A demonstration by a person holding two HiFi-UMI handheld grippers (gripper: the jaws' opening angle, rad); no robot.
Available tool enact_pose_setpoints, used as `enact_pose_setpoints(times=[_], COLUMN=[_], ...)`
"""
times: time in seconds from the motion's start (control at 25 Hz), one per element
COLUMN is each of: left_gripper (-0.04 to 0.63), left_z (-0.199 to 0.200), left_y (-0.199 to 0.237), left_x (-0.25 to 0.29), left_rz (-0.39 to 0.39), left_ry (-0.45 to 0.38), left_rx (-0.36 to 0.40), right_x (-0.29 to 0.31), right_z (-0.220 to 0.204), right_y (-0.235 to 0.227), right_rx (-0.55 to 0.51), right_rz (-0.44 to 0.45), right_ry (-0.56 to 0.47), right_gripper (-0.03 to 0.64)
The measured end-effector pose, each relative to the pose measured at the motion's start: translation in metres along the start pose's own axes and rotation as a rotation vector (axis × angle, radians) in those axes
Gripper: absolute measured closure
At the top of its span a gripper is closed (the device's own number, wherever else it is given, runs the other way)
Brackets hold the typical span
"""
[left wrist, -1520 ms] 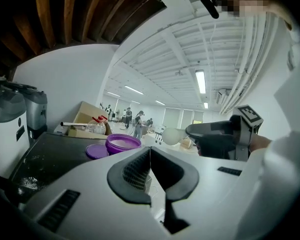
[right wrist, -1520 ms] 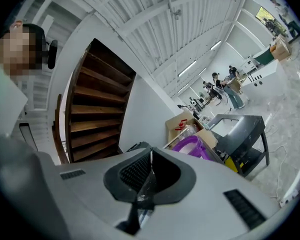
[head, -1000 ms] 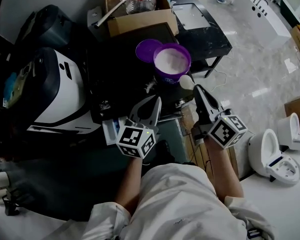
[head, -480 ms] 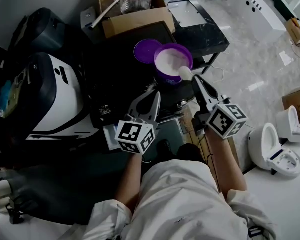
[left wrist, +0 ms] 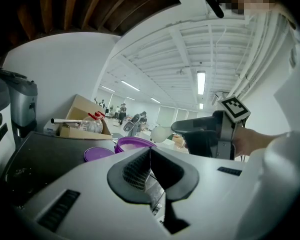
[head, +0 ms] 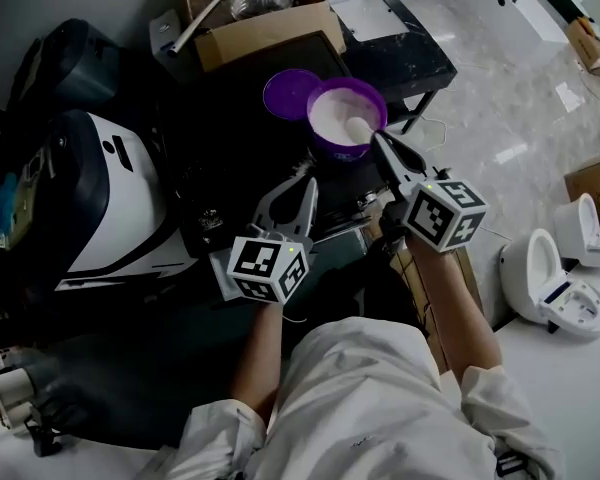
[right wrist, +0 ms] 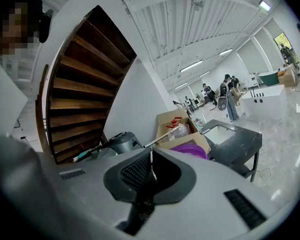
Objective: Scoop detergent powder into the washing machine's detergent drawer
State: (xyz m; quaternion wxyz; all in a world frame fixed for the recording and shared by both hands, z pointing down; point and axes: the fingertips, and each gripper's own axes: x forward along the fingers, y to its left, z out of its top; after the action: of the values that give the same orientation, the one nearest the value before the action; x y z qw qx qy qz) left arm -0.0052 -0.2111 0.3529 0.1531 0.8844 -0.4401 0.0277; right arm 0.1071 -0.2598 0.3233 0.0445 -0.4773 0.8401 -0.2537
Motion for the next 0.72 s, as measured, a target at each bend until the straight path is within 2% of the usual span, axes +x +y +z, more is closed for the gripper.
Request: enact_pose_setpoints(times=[0.72], left_gripper=[0.575], left_z=[0.001], left_y=[0.016], left_x=[0.021], left_rz=[0.001], left_ry=[0.017], left_rx=[-0.012], right_x=[0.049], right_z=[-0.016], right_y=[-0.029], right_rx=[-0.04], right_rz=[-0.046], right_ry=[0.136], right_gripper=[0.603])
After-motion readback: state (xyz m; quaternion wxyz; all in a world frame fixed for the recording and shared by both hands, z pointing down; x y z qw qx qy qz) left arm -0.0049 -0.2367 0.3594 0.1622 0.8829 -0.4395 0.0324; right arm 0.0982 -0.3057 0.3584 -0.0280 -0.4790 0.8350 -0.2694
